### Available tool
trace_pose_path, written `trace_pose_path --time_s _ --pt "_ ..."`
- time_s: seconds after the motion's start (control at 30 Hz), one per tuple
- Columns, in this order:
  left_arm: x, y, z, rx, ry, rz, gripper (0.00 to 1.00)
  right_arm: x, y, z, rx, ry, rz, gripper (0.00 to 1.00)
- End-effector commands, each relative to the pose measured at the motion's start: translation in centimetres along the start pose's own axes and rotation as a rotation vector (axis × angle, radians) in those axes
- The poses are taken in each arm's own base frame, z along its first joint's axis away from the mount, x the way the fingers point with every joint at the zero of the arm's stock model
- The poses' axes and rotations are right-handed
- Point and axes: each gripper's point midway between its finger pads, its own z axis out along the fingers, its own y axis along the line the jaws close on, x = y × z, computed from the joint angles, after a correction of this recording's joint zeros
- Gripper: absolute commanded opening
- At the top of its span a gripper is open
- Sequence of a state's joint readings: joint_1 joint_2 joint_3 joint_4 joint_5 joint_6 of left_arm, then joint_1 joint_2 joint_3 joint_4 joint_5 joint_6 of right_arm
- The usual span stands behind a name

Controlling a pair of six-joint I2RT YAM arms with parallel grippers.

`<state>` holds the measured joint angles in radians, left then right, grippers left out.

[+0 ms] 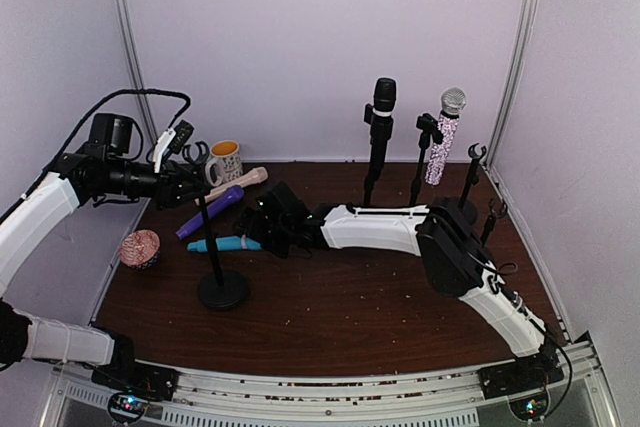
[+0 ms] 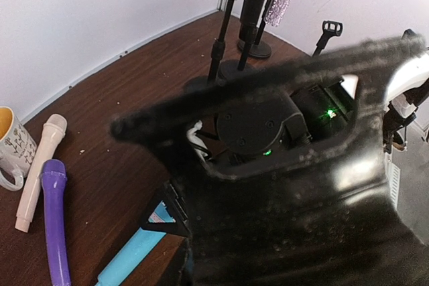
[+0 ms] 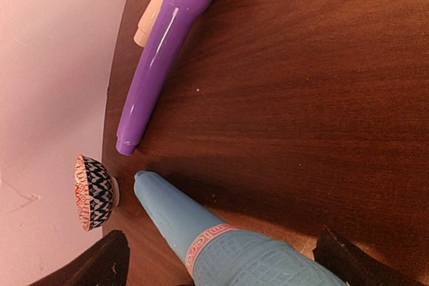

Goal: Remove the microphone from the stand

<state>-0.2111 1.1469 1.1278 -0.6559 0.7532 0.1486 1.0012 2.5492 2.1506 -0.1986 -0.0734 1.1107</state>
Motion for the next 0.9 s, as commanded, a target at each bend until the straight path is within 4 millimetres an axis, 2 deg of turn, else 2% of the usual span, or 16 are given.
trace_pose_path --time_s 0.0,0.27,0.4,0.5,0.6,0.7,0.8,0.87 --pt "-2.7 -0.2 -0.7 -0.005 -0.081 0.086 0.00 -1.8 -0.3 -1.2 0.020 -0.028 -0.007 1.00" --pt "-3.3 0.2 -0.5 -0.007 -0.093 0.099 0.00 -2.8 -1.4 -3.3 0.114 -0.033 -0.155 1.00" --pt "-4.0 0.2 -0.4 0.007 -0.101 0.115 0.00 -2.9 -1.0 -4.5 0.068 -0.029 -0.200 1.00" --pt "-4.4 -0.2 -0.4 0.032 -0.115 0.146 0.00 -3.4 -0.5 -6.4 0.035 -0.062 -0.264 0.97" --pt "-4.6 -1.5 -0.6 0.100 -0.132 0.189 0.00 -3.6 -0.2 -8.9 0.006 -0.080 -0.319 0.94" --pt "-4.3 -3.0 -0.8 0.179 -0.133 0.223 0.00 -3.7 1.1 -12.1 -0.046 -0.119 -0.371 0.92" --pt "-3.8 -4.3 -1.1 0.257 -0.131 0.265 0.00 -3.0 2.4 -14.8 -0.086 -0.151 -0.458 0.92" --pt "-2.8 -5.1 -1.1 0.302 -0.125 0.319 0.00 -1.8 3.0 -15.7 -0.126 -0.140 -0.501 0.91"
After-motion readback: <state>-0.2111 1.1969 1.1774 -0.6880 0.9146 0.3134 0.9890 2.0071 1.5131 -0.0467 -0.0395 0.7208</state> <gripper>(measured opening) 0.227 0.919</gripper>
